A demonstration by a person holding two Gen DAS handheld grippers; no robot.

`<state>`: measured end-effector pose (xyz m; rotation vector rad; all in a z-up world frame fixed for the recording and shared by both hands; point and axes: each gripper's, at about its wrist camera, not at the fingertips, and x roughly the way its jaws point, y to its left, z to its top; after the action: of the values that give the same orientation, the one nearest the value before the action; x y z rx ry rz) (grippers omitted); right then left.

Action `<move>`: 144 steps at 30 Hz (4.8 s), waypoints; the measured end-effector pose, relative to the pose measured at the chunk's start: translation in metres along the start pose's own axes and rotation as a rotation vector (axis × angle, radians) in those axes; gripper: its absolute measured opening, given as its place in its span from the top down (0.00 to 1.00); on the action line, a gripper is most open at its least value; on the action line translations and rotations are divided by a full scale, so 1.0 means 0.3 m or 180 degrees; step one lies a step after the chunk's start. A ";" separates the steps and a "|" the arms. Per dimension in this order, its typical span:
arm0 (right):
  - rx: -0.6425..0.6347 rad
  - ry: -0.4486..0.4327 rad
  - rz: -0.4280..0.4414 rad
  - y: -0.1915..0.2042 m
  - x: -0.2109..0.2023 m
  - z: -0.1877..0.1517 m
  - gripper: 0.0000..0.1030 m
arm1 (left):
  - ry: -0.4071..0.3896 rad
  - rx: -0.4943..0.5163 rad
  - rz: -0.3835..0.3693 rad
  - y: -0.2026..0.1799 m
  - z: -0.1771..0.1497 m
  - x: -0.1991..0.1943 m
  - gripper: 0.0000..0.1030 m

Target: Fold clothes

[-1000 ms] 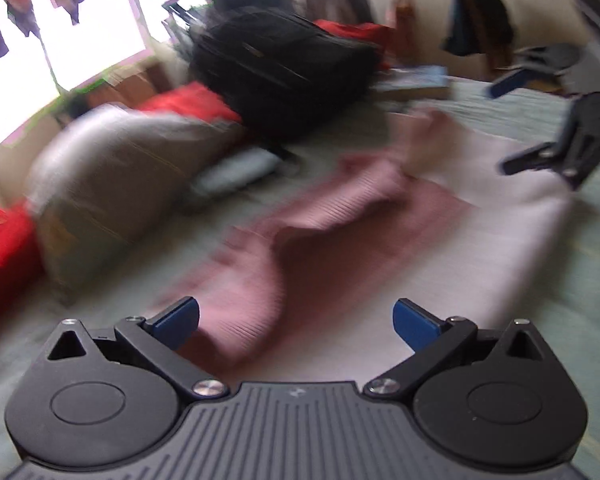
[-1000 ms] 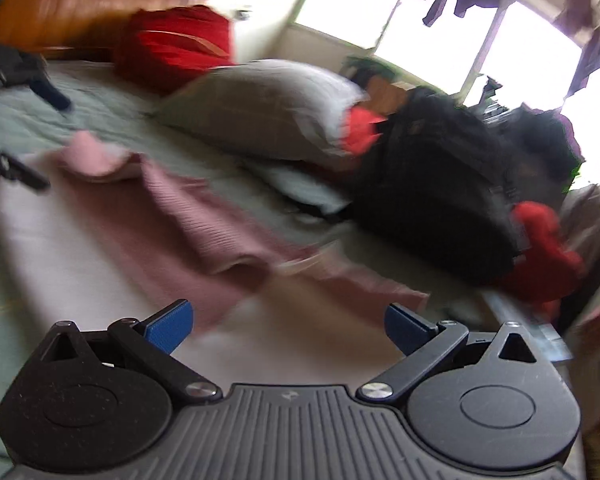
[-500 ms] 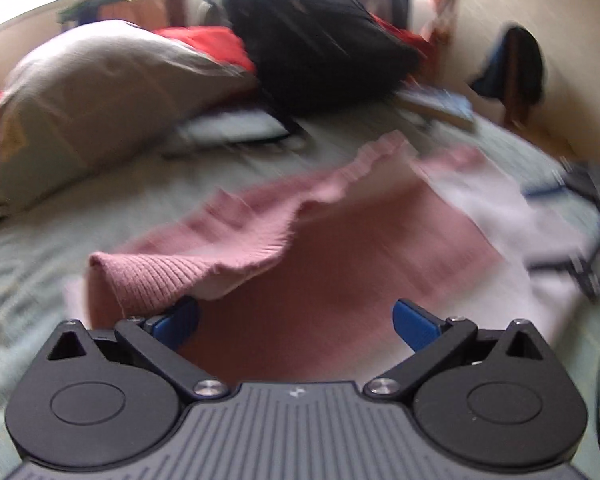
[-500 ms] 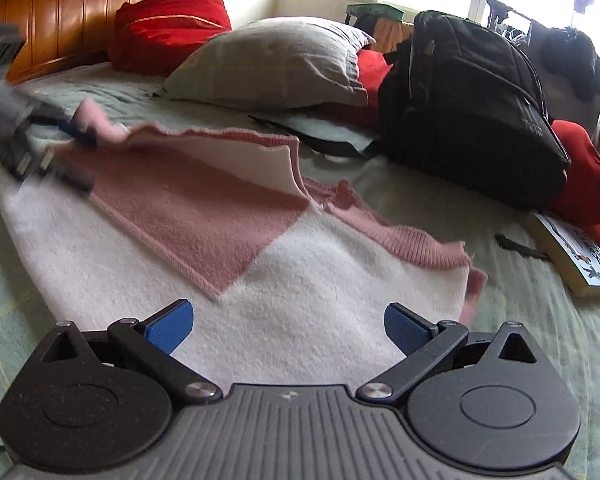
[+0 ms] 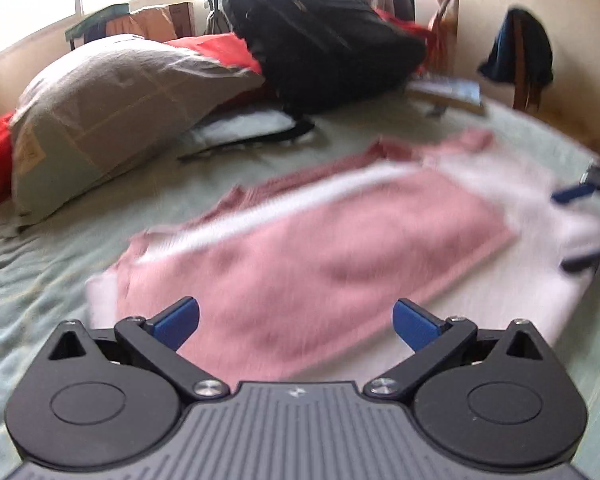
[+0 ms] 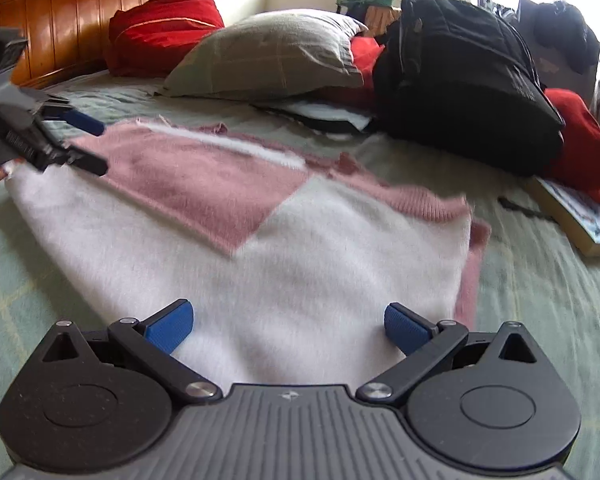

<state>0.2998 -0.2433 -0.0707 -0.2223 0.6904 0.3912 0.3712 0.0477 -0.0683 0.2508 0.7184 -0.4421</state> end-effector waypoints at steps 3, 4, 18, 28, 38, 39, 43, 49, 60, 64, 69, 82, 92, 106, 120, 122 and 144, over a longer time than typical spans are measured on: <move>0.0139 -0.0033 -0.0006 -0.008 -0.024 -0.040 0.00 | 0.0059 -0.0016 0.0145 0.007 -0.066 -0.031 0.01; 0.0171 -0.0040 -0.0007 -0.011 -0.036 -0.046 0.00 | 0.0034 -0.0038 0.0137 0.012 -0.080 -0.053 0.01; 0.0484 -0.0077 0.0116 0.057 -0.152 -0.131 0.00 | 0.0111 -0.0176 0.0143 -0.024 -0.135 -0.150 0.01; 0.0467 0.0003 0.0086 0.068 -0.145 -0.085 0.00 | 0.0228 -0.0152 0.0113 -0.097 -0.132 -0.171 0.01; -0.0195 0.0038 -0.0471 0.135 -0.243 -0.122 0.00 | 0.0071 0.0699 0.0632 -0.216 -0.172 -0.325 0.01; -0.0342 0.0053 -0.0549 0.152 -0.238 -0.122 0.00 | 0.0082 0.0884 0.0725 -0.242 -0.172 -0.323 0.01; -0.0921 0.0120 -0.0851 0.218 -0.213 -0.120 0.00 | 0.0152 0.1336 0.0887 -0.309 -0.175 -0.292 0.01; -0.1503 0.0227 -0.1090 0.271 -0.156 -0.113 0.00 | 0.0185 0.1736 0.1122 -0.343 -0.173 -0.241 0.01; -0.1703 0.0287 -0.1162 0.276 -0.086 -0.096 0.00 | 0.0207 0.2052 0.1276 -0.355 -0.187 -0.155 0.01; -0.1776 0.0278 -0.1160 0.288 -0.057 -0.080 0.00 | 0.0189 0.2089 0.1271 -0.358 -0.169 -0.131 0.01; -0.1882 0.0269 -0.1149 0.304 -0.026 -0.057 0.00 | 0.0153 0.2147 0.1285 -0.371 -0.155 -0.105 0.01; -0.2312 0.0065 -0.1156 0.411 0.070 0.010 0.00 | -0.0204 0.2629 0.1285 -0.489 -0.099 -0.008 0.01; -0.2578 0.0230 -0.1549 0.326 0.084 -0.028 0.00 | 0.0054 0.3066 0.1764 -0.363 -0.159 -0.002 0.00; -0.3208 0.0114 -0.1632 0.428 0.147 -0.102 0.50 | 0.0011 0.3537 0.1698 -0.516 -0.215 0.114 0.76; -0.3503 0.0436 -0.1825 0.404 0.207 -0.145 0.86 | 0.0197 0.3480 0.1800 -0.453 -0.226 0.138 0.93; -0.3369 0.0425 -0.1735 0.386 0.190 -0.124 0.87 | 0.0200 0.3421 0.1782 -0.450 -0.221 0.129 0.93; -0.3076 0.0445 -0.1183 0.540 -0.315 -0.177 0.89 | 0.0224 0.3521 0.1515 -0.574 -0.326 -0.343 0.89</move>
<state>0.1348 -0.1402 -0.0601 -1.2839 0.5344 0.3267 0.1650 -0.0365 -0.0815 1.4496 0.3932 -0.3330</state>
